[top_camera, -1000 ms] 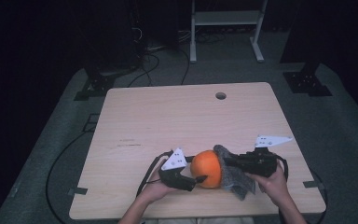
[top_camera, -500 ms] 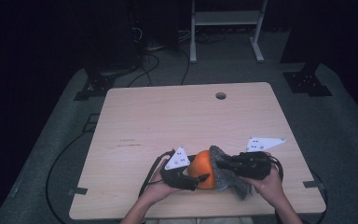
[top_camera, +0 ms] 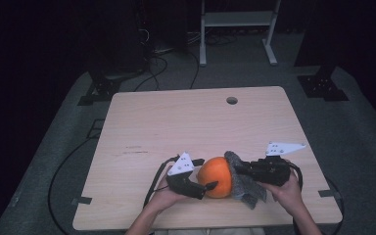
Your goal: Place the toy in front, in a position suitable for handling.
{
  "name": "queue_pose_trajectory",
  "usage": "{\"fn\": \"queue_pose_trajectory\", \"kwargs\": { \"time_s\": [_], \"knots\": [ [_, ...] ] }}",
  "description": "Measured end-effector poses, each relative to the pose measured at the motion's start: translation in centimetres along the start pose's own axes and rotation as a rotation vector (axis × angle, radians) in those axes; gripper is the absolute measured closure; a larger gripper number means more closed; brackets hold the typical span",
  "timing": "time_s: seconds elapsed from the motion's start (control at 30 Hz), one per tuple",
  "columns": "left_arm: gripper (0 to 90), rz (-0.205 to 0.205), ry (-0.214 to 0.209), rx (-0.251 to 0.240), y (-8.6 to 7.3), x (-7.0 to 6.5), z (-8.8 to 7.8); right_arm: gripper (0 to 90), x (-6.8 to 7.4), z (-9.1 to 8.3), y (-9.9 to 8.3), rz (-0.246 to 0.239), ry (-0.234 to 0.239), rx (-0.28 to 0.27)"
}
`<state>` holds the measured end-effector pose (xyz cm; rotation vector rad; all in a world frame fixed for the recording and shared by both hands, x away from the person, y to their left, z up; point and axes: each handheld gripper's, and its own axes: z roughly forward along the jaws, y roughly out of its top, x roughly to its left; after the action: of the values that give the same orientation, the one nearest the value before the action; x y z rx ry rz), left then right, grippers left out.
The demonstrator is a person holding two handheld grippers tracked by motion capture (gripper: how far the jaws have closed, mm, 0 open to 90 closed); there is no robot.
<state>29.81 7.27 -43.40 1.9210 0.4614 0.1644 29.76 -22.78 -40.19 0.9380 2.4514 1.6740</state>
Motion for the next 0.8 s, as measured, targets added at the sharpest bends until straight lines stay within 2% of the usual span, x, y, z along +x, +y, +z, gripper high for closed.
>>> {"fn": "queue_pose_trajectory", "kwargs": {
  "time_s": [0.07, 0.13, 0.2, 0.27, 0.3, 0.4, 0.47, 0.6, 0.63, 0.67, 0.73, 0.77, 0.8],
  "knots": [
    [17.5, 0.007, -0.011, 0.005, -0.2, -0.2, 0.2, 77.5, 0.4, 0.1, 0.2, -0.012, 0.011, 0.005],
    [25.2, 0.026, 0.035, -0.011, -0.3, -0.7, 0.4, 77.6, 1.4, 0.2, 0.6, -0.024, 0.062, -0.008],
    [30.0, 0.032, 0.063, -0.023, -0.2, -1.4, 0.9, 77.6, 2.9, 0.8, 1.3, -0.081, 0.096, -0.004],
    [31.7, 0.054, 0.066, -0.012, 0.1, -1.9, 1.0, 77.8, 4.2, 1.4, 1.8, -0.151, 0.036, 0.033],
    [32.2, 0.063, 0.061, -0.01, 0.1, -1.9, 0.9, 77.9, 4.3, 1.4, 1.9, -0.166, 0.01, 0.044],
    [32.2, 0.065, 0.026, -0.011, 0.0, -1.9, 0.8, 77.9, 2.7, 0.5, 1.6, -0.111, -0.004, 0.012],
    [31.4, 0.093, 0.008, -0.005, 0.0, -2.3, 0.9, 77.9, 1.7, -0.2, 1.2, -0.076, -0.011, 0.003],
    [30.4, 0.145, -0.014, -0.002, 0.1, -2.9, 1.2, 77.9, 1.0, -1.2, 1.0, -0.069, -0.075, 0.013],
    [29.0, 0.143, -0.007, 0.001, 0.1, -2.9, 1.2, 78.0, 0.9, -1.3, 0.9, -0.069, -0.085, 0.015],
    [25.5, 0.127, 0.0, -0.004, 0.2, -2.8, 1.3, 78.2, 0.7, -1.4, 0.8, -0.056, -0.074, 0.017],
    [15.9, 0.063, 0.011, 0.009, 0.3, -2.3, 1.6, 78.3, 0.7, -1.2, 0.7, -0.051, -0.047, 0.028],
    [10.8, 0.037, 0.003, 0.03, 0.3, -2.0, 1.8, 78.4, 0.8, -1.1, 0.8, -0.058, -0.029, 0.033],
    [10.3, 0.031, -0.011, 0.031, 0.1, -2.0, 2.0, 78.5, 1.0, -1.0, 0.8, -0.061, -0.015, 0.039]
  ]
}}
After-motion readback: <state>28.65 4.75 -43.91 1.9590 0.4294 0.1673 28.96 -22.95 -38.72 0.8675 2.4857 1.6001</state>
